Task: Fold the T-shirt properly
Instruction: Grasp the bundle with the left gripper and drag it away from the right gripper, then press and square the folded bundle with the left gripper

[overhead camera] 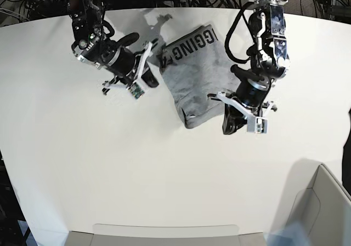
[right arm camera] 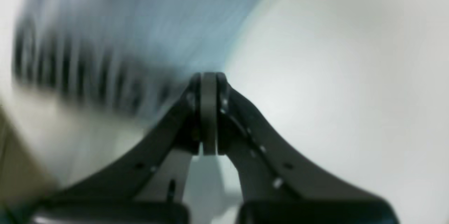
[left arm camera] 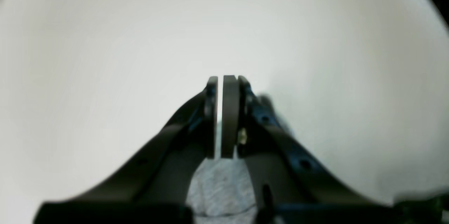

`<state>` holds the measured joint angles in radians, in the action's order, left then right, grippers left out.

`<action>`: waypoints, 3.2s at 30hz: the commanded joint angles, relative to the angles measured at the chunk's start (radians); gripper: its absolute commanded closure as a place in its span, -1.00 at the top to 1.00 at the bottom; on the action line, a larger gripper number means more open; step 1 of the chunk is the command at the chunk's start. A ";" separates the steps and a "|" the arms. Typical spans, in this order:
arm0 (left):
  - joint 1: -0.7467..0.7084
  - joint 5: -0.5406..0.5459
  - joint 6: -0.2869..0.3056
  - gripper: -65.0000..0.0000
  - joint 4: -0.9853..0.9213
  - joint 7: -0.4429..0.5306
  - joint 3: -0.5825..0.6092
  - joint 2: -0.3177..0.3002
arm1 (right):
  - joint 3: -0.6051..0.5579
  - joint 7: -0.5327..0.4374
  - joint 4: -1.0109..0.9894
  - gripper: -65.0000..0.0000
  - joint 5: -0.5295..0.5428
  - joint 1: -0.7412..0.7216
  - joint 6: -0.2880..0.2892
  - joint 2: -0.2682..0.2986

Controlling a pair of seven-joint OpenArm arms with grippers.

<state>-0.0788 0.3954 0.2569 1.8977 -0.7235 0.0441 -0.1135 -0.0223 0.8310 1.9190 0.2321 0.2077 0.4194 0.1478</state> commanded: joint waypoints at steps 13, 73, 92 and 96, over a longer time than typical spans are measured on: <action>-0.299 0.006 -0.318 -0.93 -0.082 0.388 0.271 0.057 | 0.367 -0.016 0.010 -1.00 0.003 0.016 0.008 0.005; -0.172 0.007 -0.250 -0.93 -0.421 0.476 0.072 -0.208 | 0.367 -0.011 0.007 -1.00 0.000 0.062 0.008 0.013; -0.243 0.006 0.005 -0.93 -0.662 0.621 0.063 -0.458 | 0.362 -0.016 -0.011 -1.00 0.000 0.060 0.008 0.014; -0.266 0.007 0.000 -0.93 -0.597 0.707 0.063 -0.457 | 0.361 -0.017 -0.008 -1.00 0.003 0.060 0.008 0.014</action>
<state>-0.3290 0.4114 0.2474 1.2987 0.0082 0.1085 -0.5617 0.3367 0.8406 1.8908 0.2203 0.2745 0.4267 0.1547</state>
